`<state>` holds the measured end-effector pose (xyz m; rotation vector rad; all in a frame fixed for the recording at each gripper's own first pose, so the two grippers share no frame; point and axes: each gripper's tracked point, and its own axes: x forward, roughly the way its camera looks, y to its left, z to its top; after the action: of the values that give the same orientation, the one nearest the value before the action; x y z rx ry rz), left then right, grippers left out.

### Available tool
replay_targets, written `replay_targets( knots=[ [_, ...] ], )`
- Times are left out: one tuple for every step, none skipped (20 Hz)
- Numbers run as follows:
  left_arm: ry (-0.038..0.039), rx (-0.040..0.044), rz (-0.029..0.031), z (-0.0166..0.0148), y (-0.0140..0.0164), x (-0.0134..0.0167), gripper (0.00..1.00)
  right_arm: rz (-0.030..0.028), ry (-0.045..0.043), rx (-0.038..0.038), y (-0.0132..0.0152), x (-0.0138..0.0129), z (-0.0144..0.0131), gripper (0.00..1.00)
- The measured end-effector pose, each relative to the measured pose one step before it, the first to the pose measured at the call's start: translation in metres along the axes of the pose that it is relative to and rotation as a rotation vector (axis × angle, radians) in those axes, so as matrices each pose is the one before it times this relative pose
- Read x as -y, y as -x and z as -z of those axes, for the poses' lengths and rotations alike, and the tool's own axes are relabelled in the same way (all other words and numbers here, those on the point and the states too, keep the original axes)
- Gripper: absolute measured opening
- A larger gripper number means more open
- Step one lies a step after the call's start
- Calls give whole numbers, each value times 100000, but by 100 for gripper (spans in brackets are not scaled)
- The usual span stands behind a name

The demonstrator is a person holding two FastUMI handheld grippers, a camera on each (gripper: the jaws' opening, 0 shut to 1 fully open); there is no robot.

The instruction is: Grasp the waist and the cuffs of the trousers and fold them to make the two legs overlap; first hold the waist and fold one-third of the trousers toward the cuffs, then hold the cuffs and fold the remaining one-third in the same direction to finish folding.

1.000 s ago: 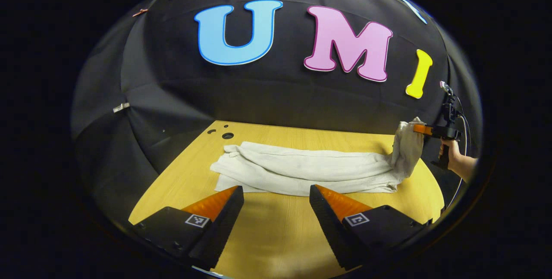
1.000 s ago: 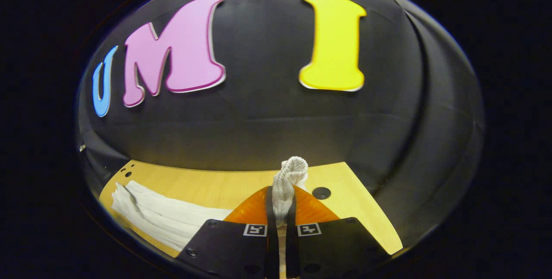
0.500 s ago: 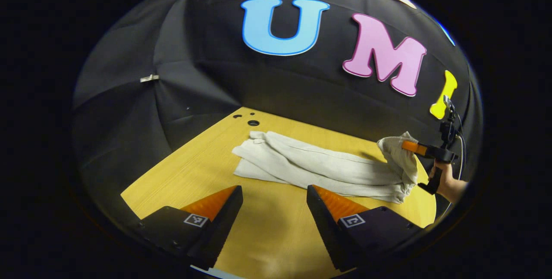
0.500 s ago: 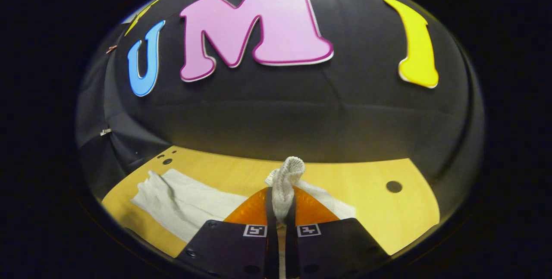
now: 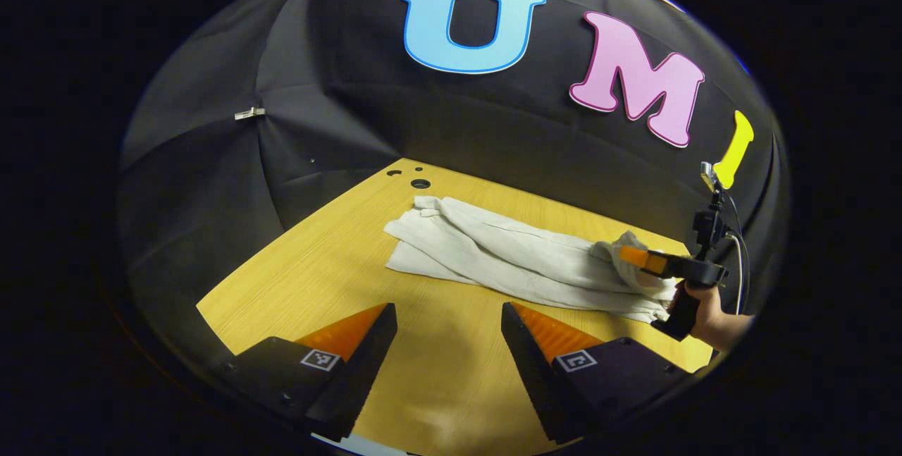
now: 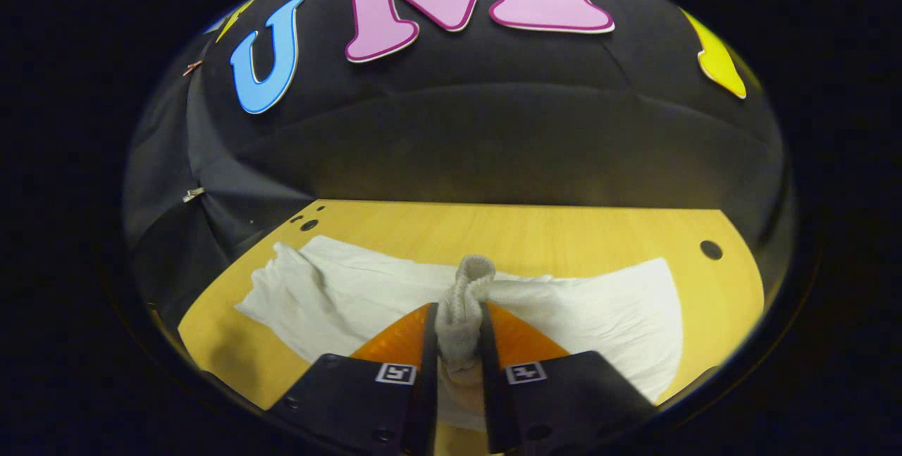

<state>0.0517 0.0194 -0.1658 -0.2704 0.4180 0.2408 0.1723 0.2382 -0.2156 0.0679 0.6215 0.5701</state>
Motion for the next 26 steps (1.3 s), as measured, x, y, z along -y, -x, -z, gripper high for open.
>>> replay_targets(
  knots=[
    [-861,58,641,-334,-195,46,99,-3842,-2889,-2384,130,-1266,798,38],
    [-1093,263,570,-256,-254,-41,95,-3712,-2465,-2229,656,-1210,704,55],
    [-1462,80,1064,-495,-660,15,95,-1530,-1267,-526,622,-762,291,72],
    [-2056,-228,974,-472,-949,-35,95,38,132,382,1076,-306,-282,81],
    [-1992,-342,267,-588,-1185,-409,95,2110,1449,602,897,-96,117,100],
    [-1440,-67,-224,-637,-1523,-556,95,2626,1509,686,1353,270,-161,99],
    [-395,280,-6,-847,-1532,-588,95,2974,814,1005,1637,446,-123,99],
    [916,310,-260,-719,-1448,-404,95,3359,-84,601,1551,670,0,99],
    [1916,197,-264,-704,-1460,-618,98,4168,-383,78,1558,845,276,98],
    [1994,-338,-299,-329,-1678,-524,95,5005,-367,-249,1489,1160,463,98],
    [1345,-549,-836,-225,-1596,-687,95,5881,1003,-45,1610,1520,689,99],
    [743,-1107,-1716,53,-1693,-830,95,6633,1290,-268,1322,1796,754,99],
    [347,-804,-1554,96,-1656,-721,95,3885,-273,-619,1437,1214,654,98],
    [95,-246,-729,-59,-1490,-313,95,2485,-1670,-1209,1481,849,675,98],
    [-33,-593,-821,145,-1318,-426,95,2704,-2424,-1162,1318,764,546,98],
    [51,-1201,-1321,249,-1236,-403,95,2829,-2367,-797,1217,802,477,99],
    [917,-1701,-1349,620,-1460,-398,95,2863,-1888,-655,1261,786,513,99],
    [1832,-985,-91,180,-1093,21,95,2569,-1417,-215,1069,559,220,99],
    [2111,-228,260,-47,-1064,7,95,2342,-956,678,1342,866,155,98],
    [1580,-279,-323,129,-1125,-238,95,2776,-528,851,1275,893,45,98],
    [569,-978,-1235,97,-1016,-332,95,2082,-292,385,975,624,154,98],
    [250,-208,-2349,-55,-971,-557,95,1642,-61,-337,815,472,229,98],
    [1197,130,-2667,-147,-793,-559,95,2931,468,-536,752,739,335,99],
    [2387,-691,-2471,7,-753,-344,95,3600,569,-14,716,1047,482,99],
    [2107,-1798,284,542,-595,435,95,2391,-44,635,579,557,175,99],
    [-211,-1726,-1092,580,-518,27,96,1297,-314,-59,422,119,365,99]
  ],
)
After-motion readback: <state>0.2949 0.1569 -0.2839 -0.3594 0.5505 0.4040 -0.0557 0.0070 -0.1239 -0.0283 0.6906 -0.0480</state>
